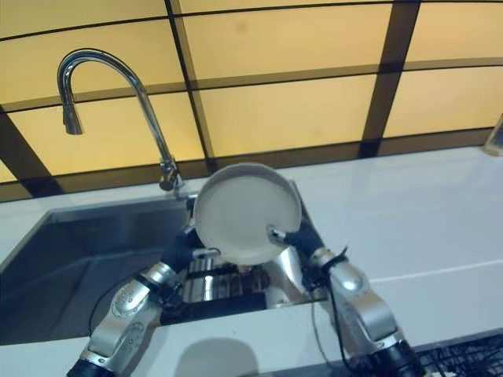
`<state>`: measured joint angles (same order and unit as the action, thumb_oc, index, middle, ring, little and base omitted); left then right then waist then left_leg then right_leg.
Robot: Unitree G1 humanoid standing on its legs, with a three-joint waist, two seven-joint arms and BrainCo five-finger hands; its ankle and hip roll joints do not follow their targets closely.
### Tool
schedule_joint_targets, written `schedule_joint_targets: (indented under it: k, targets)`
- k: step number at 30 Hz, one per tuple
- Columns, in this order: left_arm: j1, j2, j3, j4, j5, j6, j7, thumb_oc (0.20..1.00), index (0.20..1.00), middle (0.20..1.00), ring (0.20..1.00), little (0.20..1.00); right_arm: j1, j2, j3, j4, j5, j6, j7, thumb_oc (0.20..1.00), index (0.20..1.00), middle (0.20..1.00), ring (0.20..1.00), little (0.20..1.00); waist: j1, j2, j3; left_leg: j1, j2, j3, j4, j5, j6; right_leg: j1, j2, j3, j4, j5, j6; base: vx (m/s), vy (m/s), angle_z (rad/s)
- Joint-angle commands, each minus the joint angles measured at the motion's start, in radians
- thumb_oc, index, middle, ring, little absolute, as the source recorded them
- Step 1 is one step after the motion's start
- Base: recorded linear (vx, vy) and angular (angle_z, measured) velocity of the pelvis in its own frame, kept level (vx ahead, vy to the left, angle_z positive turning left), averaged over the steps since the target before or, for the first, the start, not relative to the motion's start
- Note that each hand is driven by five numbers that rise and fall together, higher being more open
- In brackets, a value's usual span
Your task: Pick up plates and place into dishwasher.
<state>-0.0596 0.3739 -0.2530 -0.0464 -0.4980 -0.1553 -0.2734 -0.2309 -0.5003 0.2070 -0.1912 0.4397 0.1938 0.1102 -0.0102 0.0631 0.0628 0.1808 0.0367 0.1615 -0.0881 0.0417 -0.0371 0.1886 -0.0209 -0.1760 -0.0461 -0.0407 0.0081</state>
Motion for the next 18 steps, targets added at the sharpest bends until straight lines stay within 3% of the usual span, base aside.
schedule_joint_targets:
  k: [1,9,13,18]
  targets:
    - [-0.125,0.009,0.021,0.049,-0.060,-0.016,0.019,1.000,1.000,1.000,1.000,1.000,-0.174,-0.016,-0.094,-0.035,-0.014,-0.065,-0.084,0.200,0.200,0.200,0.200,0.200,0.002,-0.069,-0.041,0.039,-0.019,0.040,0.030,-0.164,0.030,-0.031,-0.033,0.020,-0.041,0.009,0.073,-0.03,-0.014,-0.08]
    - [-0.138,0.041,0.054,0.079,-0.076,0.004,0.043,1.000,1.000,1.000,1.000,1.000,-0.245,-0.166,-0.223,-0.017,-0.108,-0.045,-0.256,0.200,0.200,0.200,0.200,0.200,-0.037,-0.083,-0.044,0.030,-0.024,0.083,0.056,-0.194,0.041,-0.053,-0.027,0.059,-0.041,0.014,0.080,-0.02,-0.020,-0.15]
    - [-0.116,0.059,0.100,0.085,-0.090,0.016,0.045,1.000,1.000,1.000,1.000,1.000,-0.163,-0.241,-0.339,-0.034,-0.106,-0.049,-0.318,0.200,0.200,0.200,0.200,0.200,-0.078,-0.083,-0.046,0.023,-0.031,0.115,0.060,-0.201,0.050,-0.081,-0.022,0.099,-0.041,0.026,0.087,-0.01,-0.033,-0.24]
    - [-0.101,0.080,0.146,0.097,-0.107,0.025,0.045,1.000,1.000,1.000,1.000,1.000,0.005,-0.275,-0.478,-0.045,-0.116,-0.079,-0.350,0.200,0.200,0.200,0.200,0.200,-0.133,-0.074,-0.047,0.021,-0.039,0.154,0.067,-0.219,0.065,-0.117,-0.015,0.154,-0.041,0.041,0.098,0.00,-0.039,-0.38]
